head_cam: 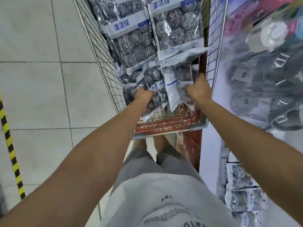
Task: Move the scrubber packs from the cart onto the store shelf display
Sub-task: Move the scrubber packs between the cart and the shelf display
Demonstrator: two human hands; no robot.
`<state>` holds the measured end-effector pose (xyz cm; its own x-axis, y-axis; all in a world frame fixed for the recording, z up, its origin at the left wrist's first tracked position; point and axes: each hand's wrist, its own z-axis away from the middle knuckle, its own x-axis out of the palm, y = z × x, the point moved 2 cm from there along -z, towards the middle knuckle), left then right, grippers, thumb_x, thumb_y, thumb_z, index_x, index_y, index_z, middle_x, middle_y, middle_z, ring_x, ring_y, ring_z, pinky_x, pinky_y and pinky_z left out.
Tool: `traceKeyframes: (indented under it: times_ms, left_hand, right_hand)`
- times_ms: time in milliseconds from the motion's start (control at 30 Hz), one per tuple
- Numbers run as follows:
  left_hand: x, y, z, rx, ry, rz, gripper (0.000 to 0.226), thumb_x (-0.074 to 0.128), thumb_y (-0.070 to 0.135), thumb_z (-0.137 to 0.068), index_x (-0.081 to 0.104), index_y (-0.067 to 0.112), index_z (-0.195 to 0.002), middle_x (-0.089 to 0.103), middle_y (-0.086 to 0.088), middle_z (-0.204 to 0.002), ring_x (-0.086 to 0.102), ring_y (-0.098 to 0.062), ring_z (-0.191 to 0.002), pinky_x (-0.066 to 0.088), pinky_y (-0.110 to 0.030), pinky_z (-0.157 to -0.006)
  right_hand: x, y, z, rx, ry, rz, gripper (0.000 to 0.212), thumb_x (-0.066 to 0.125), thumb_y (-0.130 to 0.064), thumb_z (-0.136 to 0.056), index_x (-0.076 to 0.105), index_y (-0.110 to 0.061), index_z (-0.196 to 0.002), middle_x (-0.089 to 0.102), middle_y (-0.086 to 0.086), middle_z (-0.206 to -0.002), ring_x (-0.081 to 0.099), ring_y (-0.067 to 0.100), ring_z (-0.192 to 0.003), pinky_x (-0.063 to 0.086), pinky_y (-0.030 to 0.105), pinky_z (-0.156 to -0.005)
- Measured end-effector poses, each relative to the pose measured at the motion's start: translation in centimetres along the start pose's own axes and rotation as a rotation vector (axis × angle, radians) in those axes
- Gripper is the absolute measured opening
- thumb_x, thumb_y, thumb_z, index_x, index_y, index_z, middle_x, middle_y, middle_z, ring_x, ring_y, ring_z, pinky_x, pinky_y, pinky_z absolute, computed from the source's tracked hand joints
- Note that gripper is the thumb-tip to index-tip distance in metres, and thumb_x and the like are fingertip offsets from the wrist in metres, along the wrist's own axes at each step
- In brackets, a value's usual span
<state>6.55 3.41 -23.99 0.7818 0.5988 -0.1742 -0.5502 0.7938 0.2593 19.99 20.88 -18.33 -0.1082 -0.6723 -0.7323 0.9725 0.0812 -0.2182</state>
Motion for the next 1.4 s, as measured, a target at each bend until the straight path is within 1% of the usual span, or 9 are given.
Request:
traceKeyframes:
  times_ms: [133,267,567,733,967,1067,1200,1300,1400]
  left_hand:
    - [1.2,0.8,-2.0,-0.007,0.020,0.026,0.076,0.081,0.018,-0.086,0.041,0.011,-0.151,0.063,-0.008,-0.129,0.062,-0.030,-0.118,0.051,-0.046,-0.108]
    - [2.1,1.4,-2.6,0.022,0.115,0.003,0.065,0.082,0.026,-0.087,0.049,0.012,-0.141,0.065,-0.003,-0.113,0.064,-0.024,-0.105,0.055,-0.038,-0.097]
    - [0.2,0.2,-2.0,0.163,0.166,-0.117,0.041,0.079,0.030,-0.089,0.070,0.014,-0.125,0.073,-0.001,-0.098,0.073,-0.022,-0.087,0.063,-0.037,-0.082]
    - [-1.5,0.0,1.7,0.252,0.144,0.002,0.030,0.071,0.014,-0.095,0.067,0.006,-0.123,0.069,-0.001,-0.102,0.060,-0.008,-0.075,0.050,-0.020,-0.067]
    - [-5.3,-0.4,11.3,0.280,-0.053,0.400,0.060,0.071,0.008,-0.083,0.049,0.003,-0.140,0.066,-0.013,-0.127,0.068,-0.038,-0.112,0.060,-0.052,-0.089]
    - [-6.0,-0.4,16.0,0.331,-0.208,0.478,0.042,0.065,0.006,-0.087,0.050,0.006,-0.125,0.063,-0.018,-0.124,0.070,-0.031,-0.096,0.061,-0.047,-0.076]
    - [-6.0,-0.9,20.4,0.355,-0.317,0.456,0.024,0.061,0.016,-0.100,0.061,0.003,-0.121,0.071,-0.009,-0.098,0.071,-0.020,-0.076,0.063,-0.043,-0.075]
    - [-5.8,-0.9,22.5,0.392,-0.327,0.290,0.045,0.080,0.020,-0.085,0.065,0.010,-0.126,0.075,-0.006,-0.107,0.069,-0.027,-0.100,0.051,-0.061,-0.102]
    - [-5.4,-0.8,23.7,0.436,-0.339,0.163,0.048,0.083,0.011,-0.079,0.066,0.014,-0.124,0.074,-0.013,-0.121,0.068,-0.031,-0.113,0.049,-0.058,-0.103]
  right_hand:
    - [1.5,0.3,-0.6,0.026,-0.116,0.020,0.062,0.072,-0.039,-0.093,0.044,-0.010,-0.140,0.063,0.009,-0.111,0.063,0.030,-0.098,0.056,0.045,-0.092]
    - [2.5,0.3,-1.2,-0.015,-0.116,-0.016,0.038,0.062,-0.021,-0.095,0.052,-0.008,-0.130,0.066,0.016,-0.110,0.067,0.039,-0.101,0.057,0.047,-0.088]
    - [0.7,1.6,1.6,-0.022,-0.154,-0.288,0.051,0.056,-0.010,-0.101,0.046,-0.010,-0.151,0.059,0.011,-0.142,0.058,0.030,-0.127,0.048,0.040,-0.107]
    - [-0.5,3.6,4.4,0.053,-0.289,-0.670,0.029,0.058,-0.002,-0.096,0.065,-0.016,-0.121,0.072,0.004,-0.114,0.071,0.028,-0.104,0.054,0.054,-0.100]
    - [-3.8,4.2,10.4,0.114,-0.520,-1.298,0.042,0.058,0.001,-0.081,0.050,-0.004,-0.122,0.061,0.025,-0.125,0.062,0.040,-0.110,0.048,0.056,-0.102]
    - [-5.4,3.8,13.4,0.079,-0.583,-1.354,0.021,0.058,-0.001,-0.082,0.053,-0.010,-0.100,0.059,0.026,-0.118,0.067,0.038,-0.102,0.054,0.051,-0.091]
    - [-7.0,3.7,17.7,0.019,-0.595,-1.332,0.009,0.059,-0.012,-0.094,0.063,-0.011,-0.086,0.067,0.019,-0.110,0.067,0.030,-0.080,0.058,0.040,-0.060]
    - [-7.6,4.2,20.1,-0.062,-0.558,-1.332,0.030,0.069,-0.020,-0.094,0.071,0.003,-0.112,0.071,0.020,-0.107,0.067,0.031,-0.080,0.061,0.041,-0.066]
    - [-8.1,4.9,22.6,-0.046,-0.427,-1.328,0.032,0.080,-0.017,-0.082,0.061,0.002,-0.100,0.070,0.025,-0.108,0.065,0.034,-0.085,0.059,0.046,-0.071]
